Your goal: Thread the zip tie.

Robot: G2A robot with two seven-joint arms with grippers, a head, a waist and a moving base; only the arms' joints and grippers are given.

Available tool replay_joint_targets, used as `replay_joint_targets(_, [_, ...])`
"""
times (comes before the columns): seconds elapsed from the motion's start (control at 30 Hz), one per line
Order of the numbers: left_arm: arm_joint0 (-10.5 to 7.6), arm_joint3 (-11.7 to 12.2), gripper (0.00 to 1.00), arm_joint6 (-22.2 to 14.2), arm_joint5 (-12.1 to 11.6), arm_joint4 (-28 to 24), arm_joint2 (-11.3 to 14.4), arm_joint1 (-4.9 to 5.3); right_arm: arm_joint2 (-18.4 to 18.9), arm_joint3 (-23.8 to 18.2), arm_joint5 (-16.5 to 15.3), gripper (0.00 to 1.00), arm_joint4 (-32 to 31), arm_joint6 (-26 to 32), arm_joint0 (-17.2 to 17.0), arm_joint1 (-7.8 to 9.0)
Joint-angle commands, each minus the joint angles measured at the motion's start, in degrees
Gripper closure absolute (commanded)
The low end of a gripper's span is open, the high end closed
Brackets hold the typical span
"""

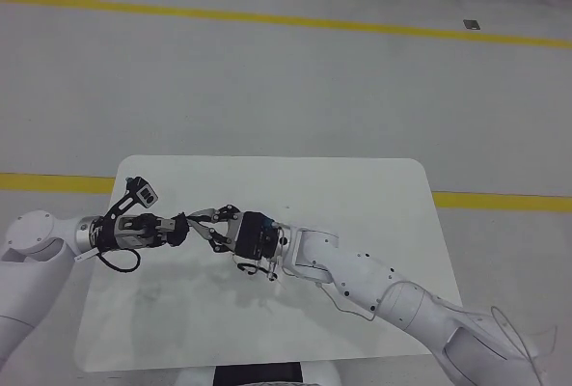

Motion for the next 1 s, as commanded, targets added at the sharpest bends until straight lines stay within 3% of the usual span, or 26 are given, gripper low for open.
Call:
replay_joint_targets(0.0, [0.00, 0.0, 1.00, 0.0, 0.0, 0.0, 0.0, 0.00, 0.0, -0.1, 0.0, 1.00, -0.2, -0.2, 0.0, 0.04])
replay_joint_targets(0.97, [0.00, 0.0, 1.00, 0.0, 0.0, 0.0, 0.0, 0.00, -1.3, 0.5, 0.0, 1.00, 0.3, -0.8, 0.8, 0.12])
